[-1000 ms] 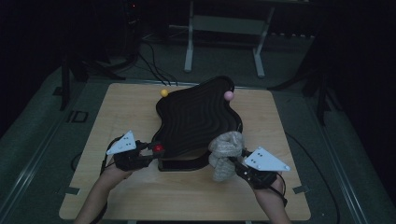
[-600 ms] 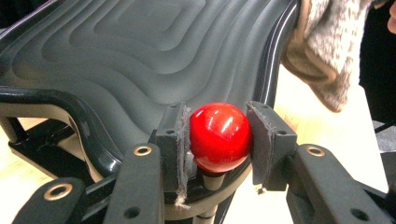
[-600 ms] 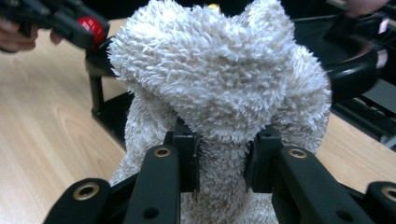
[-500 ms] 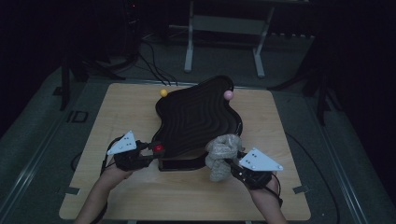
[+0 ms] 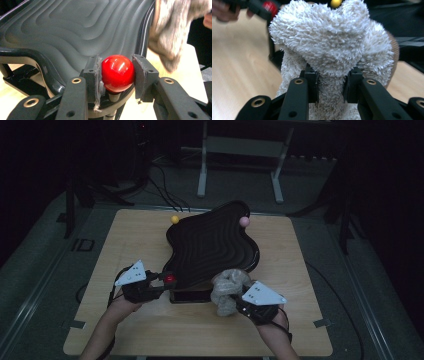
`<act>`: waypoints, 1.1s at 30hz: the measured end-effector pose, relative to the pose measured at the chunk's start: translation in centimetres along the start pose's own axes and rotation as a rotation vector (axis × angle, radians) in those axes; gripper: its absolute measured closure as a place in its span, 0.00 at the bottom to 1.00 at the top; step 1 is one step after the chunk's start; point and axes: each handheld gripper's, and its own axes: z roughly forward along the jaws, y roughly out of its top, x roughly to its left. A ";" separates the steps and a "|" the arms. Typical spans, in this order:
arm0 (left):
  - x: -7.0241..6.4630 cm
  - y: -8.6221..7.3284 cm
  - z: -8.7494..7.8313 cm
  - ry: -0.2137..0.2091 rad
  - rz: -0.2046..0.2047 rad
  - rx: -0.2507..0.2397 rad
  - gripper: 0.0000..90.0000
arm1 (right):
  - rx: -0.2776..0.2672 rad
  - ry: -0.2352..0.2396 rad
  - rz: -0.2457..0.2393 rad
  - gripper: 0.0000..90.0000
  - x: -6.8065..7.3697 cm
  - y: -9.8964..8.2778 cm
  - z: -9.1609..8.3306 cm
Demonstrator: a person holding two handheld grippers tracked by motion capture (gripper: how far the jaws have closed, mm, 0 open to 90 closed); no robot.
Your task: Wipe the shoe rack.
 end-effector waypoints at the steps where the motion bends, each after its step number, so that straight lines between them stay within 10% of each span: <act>1: 0.0 0.0 0.0 0.000 0.000 0.001 0.67 | 0.008 0.009 -0.008 0.78 0.2 0.0 0.2; 33: 0.1 0.0 0.0 -0.003 0.005 0.000 0.67 | 0.012 0.060 -0.020 0.78 3.1 1.3 5.0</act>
